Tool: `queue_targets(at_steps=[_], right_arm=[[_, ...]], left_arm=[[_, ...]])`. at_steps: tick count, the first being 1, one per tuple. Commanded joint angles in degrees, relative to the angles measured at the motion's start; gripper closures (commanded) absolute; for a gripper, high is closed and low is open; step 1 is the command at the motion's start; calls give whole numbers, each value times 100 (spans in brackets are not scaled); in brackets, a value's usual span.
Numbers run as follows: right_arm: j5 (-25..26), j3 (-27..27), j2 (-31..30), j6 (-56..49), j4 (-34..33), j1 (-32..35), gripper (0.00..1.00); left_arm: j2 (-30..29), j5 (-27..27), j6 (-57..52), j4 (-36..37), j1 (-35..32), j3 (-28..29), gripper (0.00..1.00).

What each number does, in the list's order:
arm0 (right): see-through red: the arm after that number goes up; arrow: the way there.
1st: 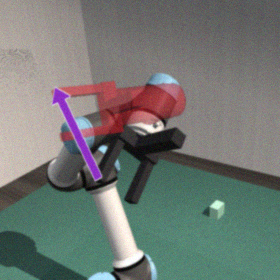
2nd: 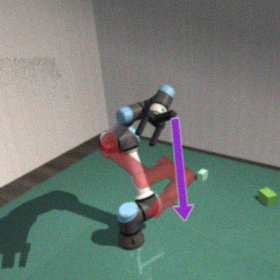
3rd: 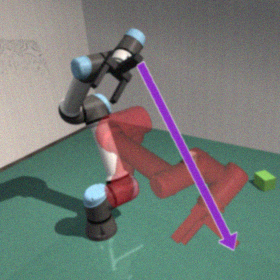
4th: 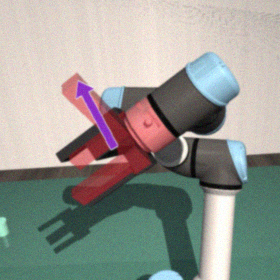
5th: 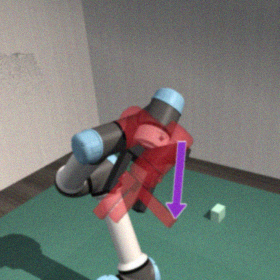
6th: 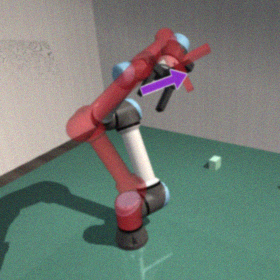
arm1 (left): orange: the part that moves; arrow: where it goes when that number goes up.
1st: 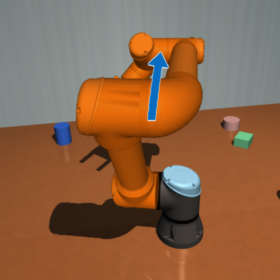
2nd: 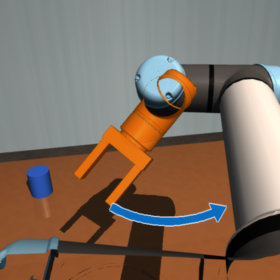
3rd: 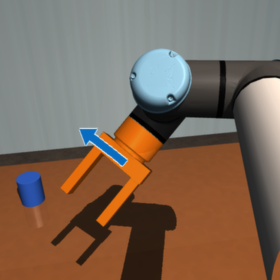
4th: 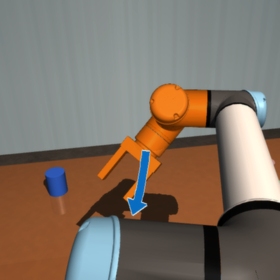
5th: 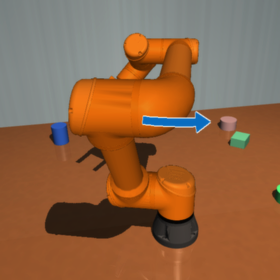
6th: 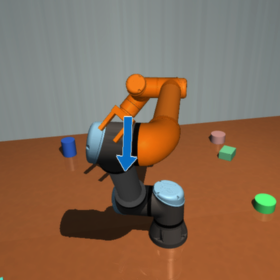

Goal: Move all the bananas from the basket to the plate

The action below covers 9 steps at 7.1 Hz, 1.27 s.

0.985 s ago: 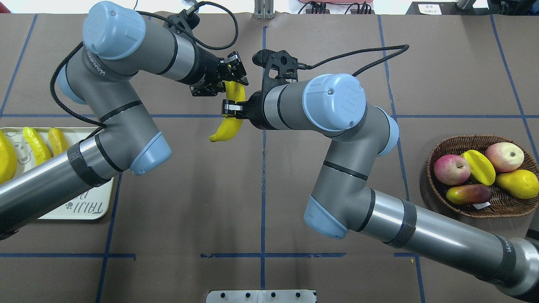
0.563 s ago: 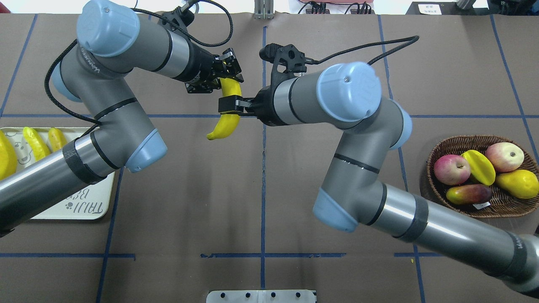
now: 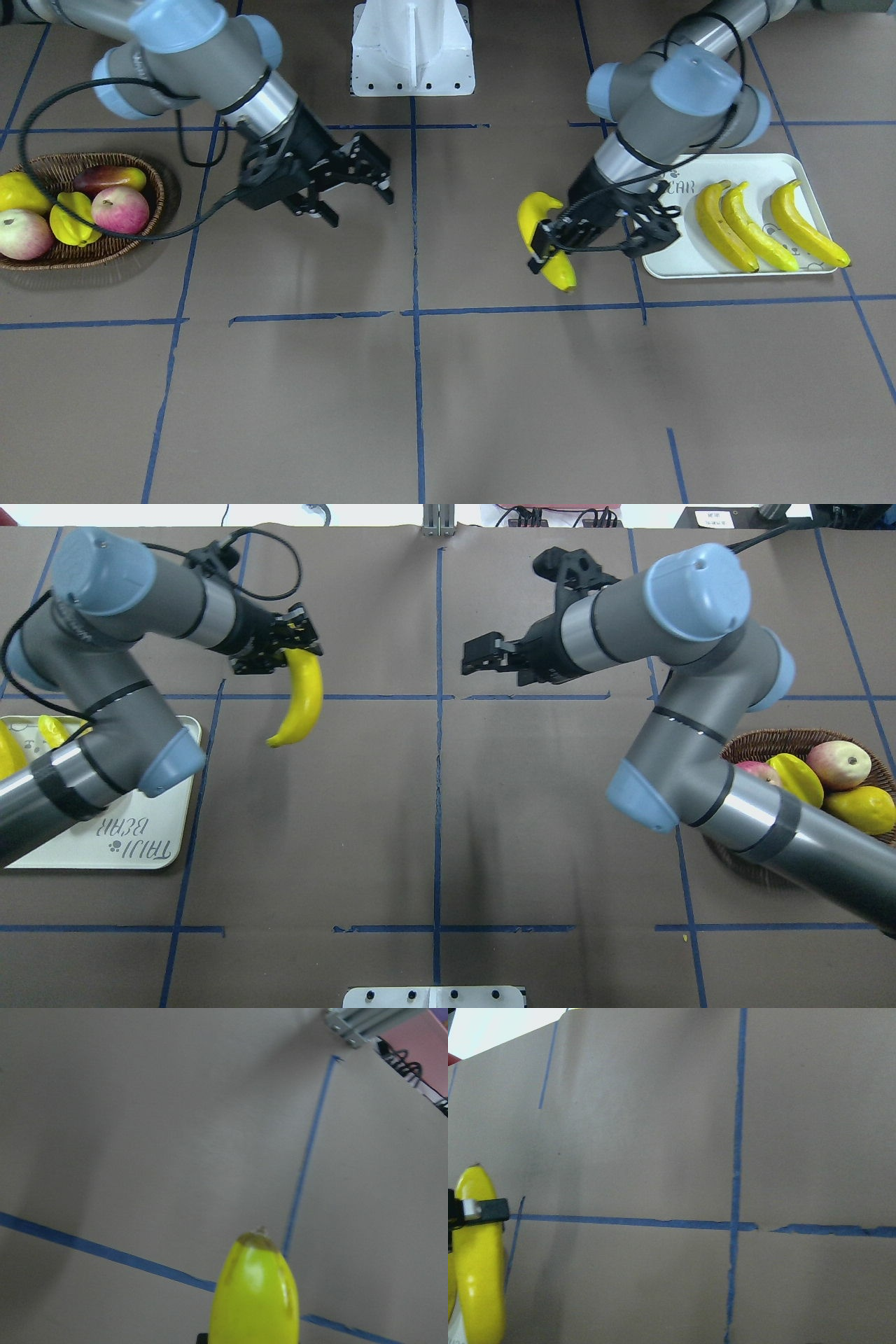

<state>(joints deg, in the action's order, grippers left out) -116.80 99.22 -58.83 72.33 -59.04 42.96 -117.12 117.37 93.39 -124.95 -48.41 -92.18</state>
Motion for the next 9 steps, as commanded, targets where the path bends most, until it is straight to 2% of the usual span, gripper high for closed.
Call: queue_targets(at_steps=[1,2,4,5,6,7,8,9], right_arm=[[-281,54,-294,-848,-797,457,1],[-325,158,-435,-1383,-1228,633,1],[-317,282,-550,-2516,-2352,898,1],[-317,282,-585,-2609,-2436,994,1],[-325,291,-638,-2636,-2437,1030,1],[-326,291,-647,-2645,-2437,1039,1],[-326,274,-673,-2706,-2445,1074,1],[-326,256,-717,-2828,-2463,1118,1]], left_arm=[[776,67,-49,346,-405,-63,100],[857,76,-84,949,-519,-116,100],[1514,23,-724,1647,-538,-353,100],[1778,14,-734,1658,-512,-354,100],[1955,5,-743,1650,-477,-336,91],[1957,14,-743,1650,-468,-327,64],[1948,14,-830,1632,-459,-310,1],[1957,66,-1223,1658,-476,-353,0]])
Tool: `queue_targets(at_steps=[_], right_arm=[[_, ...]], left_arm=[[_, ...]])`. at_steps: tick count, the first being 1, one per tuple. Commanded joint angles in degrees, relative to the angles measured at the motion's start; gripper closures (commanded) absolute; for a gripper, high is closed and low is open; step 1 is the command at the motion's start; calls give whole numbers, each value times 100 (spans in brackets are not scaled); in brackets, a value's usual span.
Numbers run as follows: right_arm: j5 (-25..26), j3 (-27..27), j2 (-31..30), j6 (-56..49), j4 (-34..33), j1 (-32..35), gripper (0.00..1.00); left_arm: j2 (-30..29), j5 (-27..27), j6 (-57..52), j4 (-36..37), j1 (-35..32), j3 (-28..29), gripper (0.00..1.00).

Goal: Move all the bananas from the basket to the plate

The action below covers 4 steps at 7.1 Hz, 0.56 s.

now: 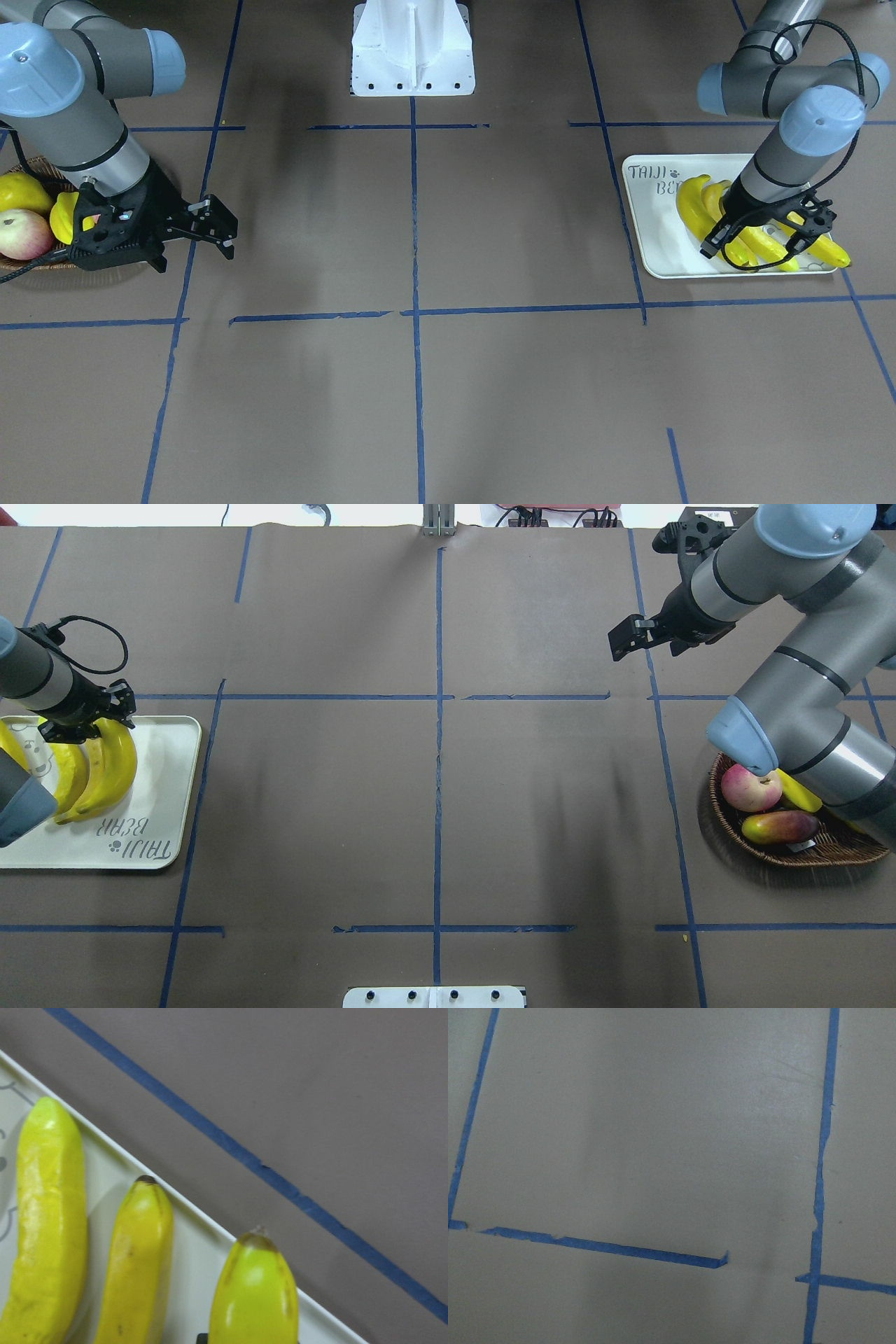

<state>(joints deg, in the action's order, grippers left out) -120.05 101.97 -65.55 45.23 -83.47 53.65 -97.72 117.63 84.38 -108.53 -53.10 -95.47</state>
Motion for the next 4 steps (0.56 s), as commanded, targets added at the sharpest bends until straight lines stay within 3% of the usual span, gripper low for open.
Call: queue_targets(at_steps=[1,3,4], right_arm=[[-1,-2,-89,-337,-159,127,1],[-44,51,-159,-820,-476,329,1],[-53,173,-369,-1179,-590,548,1]], left_arm=[[33,58,-674,24,-33,-33,0],[16,355,-1490,243,-321,-42,0],[16,505,-2426,505,-697,-68,0]])
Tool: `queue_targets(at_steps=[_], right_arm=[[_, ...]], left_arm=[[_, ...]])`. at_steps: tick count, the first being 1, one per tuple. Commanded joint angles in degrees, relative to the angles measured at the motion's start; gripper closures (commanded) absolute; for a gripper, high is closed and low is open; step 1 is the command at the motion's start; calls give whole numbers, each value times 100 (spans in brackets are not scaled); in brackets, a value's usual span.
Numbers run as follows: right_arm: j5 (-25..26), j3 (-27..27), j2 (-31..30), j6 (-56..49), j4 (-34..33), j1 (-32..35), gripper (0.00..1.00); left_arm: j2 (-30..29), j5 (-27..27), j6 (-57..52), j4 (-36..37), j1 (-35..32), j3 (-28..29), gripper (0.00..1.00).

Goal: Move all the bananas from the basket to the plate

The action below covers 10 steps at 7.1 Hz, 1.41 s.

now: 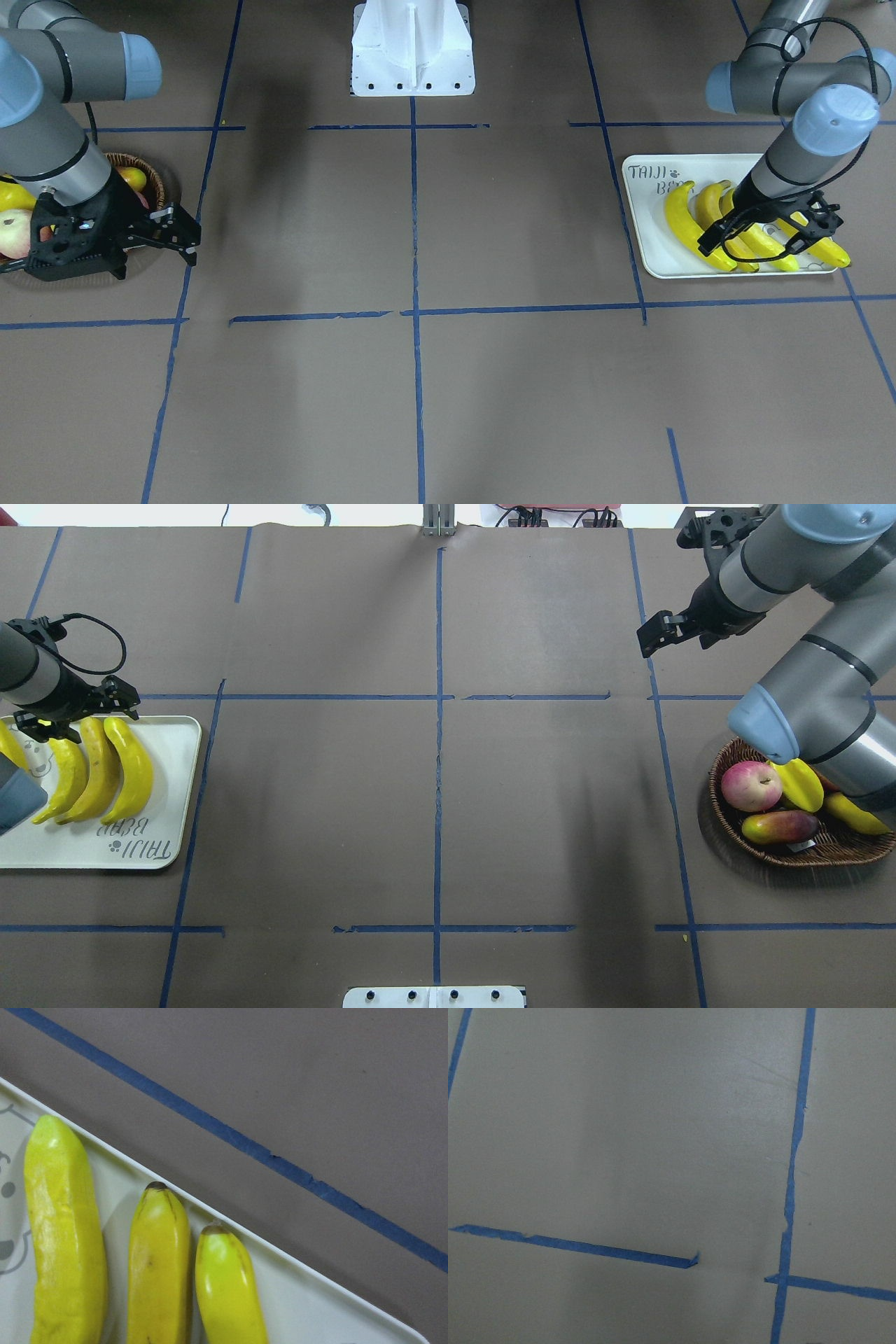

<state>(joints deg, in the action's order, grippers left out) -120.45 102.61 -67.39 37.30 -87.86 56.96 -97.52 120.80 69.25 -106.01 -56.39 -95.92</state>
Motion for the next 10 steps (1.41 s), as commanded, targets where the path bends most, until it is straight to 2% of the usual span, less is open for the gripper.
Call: queue_targets(at_steps=[1,4,5,7,8,9,10], right_arm=[[-92,171,-396,-973,-327,480,1],[-645,111,-923,-2792,-644,1517,1],[-820,32,-1134,-3277,-645,1833,1],[-1242,-196,-1582,-4288,-636,2405,1],[-1244,-406,-1880,-4832,-584,2564,1],[-1174,-565,-2066,-5090,-575,2696,0],[-1217,-575,-2103,-5049,-627,2906,0]], left_arm=[[-12,277,-2071,674,-817,-23,0],[-73,295,-5779,2150,-2135,20,0],[-65,391,-6383,2320,-2444,29,0],[5,1004,-7517,2541,-2998,143,0],[188,1181,-7575,2551,-3088,126,0],[373,1609,-7558,2507,-3124,161,0],[575,1700,-7567,2315,-3124,92,0]])
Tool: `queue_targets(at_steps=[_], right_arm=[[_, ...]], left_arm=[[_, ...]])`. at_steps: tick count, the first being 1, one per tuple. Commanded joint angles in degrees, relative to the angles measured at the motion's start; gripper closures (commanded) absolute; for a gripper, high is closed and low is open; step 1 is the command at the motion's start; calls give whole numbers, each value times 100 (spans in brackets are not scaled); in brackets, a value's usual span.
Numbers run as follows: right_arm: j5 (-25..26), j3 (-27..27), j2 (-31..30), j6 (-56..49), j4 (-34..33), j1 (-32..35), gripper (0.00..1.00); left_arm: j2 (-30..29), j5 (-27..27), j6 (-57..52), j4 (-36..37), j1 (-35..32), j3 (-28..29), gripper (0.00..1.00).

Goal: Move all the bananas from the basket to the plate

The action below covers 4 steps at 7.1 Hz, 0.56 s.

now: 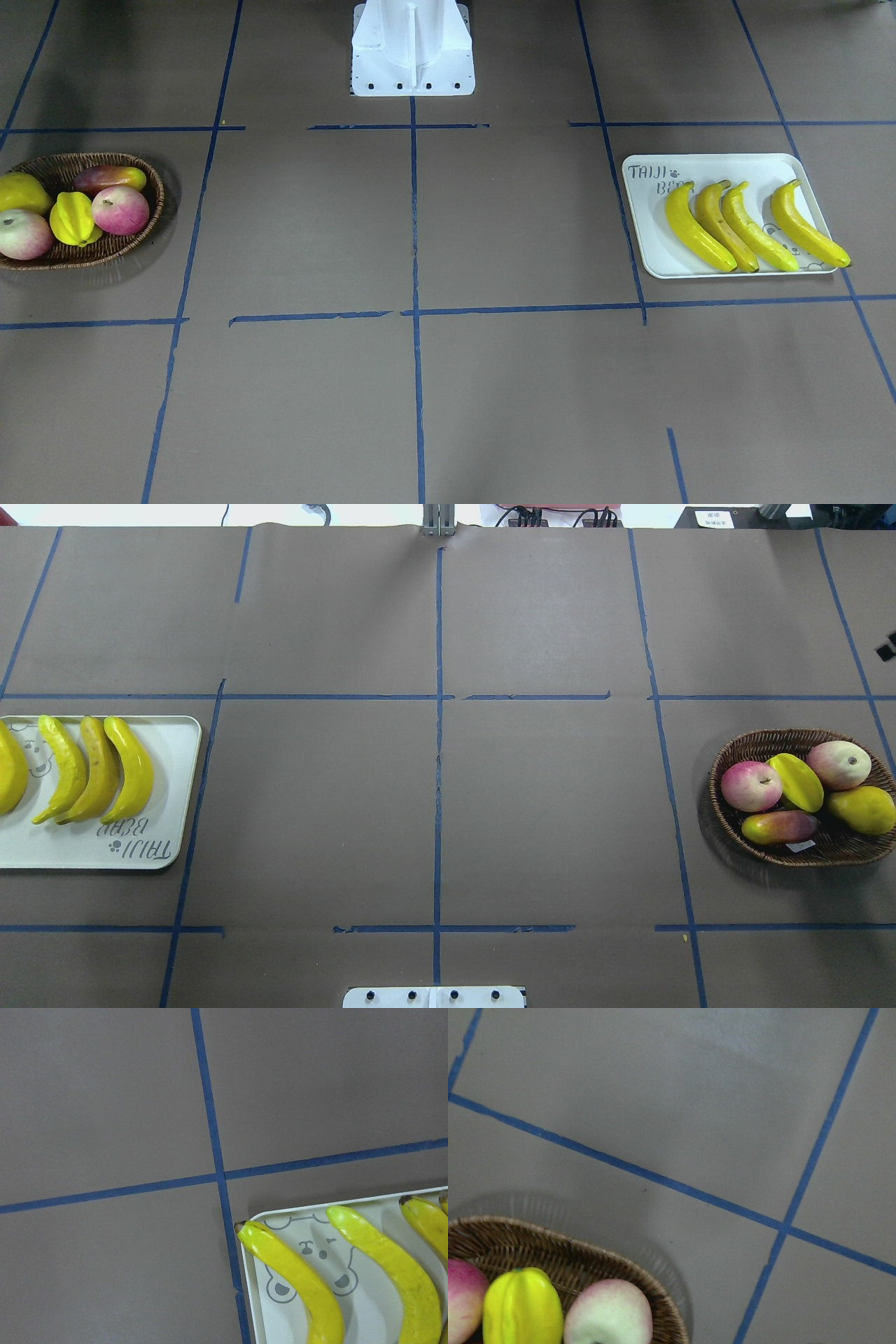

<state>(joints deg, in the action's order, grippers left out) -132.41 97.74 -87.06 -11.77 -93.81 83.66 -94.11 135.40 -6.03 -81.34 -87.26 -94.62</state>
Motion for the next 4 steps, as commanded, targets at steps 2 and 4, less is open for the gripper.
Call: queue_targets(at_steps=[2,4], right_arm=[[-21,-106,-170,-124,-41,449,0],[-74,-89,-179,-18,-32,450,0]], left_arm=[[403,241,-39,-609,-28,66,0],[411,285,22,-646,-37,84,0]])
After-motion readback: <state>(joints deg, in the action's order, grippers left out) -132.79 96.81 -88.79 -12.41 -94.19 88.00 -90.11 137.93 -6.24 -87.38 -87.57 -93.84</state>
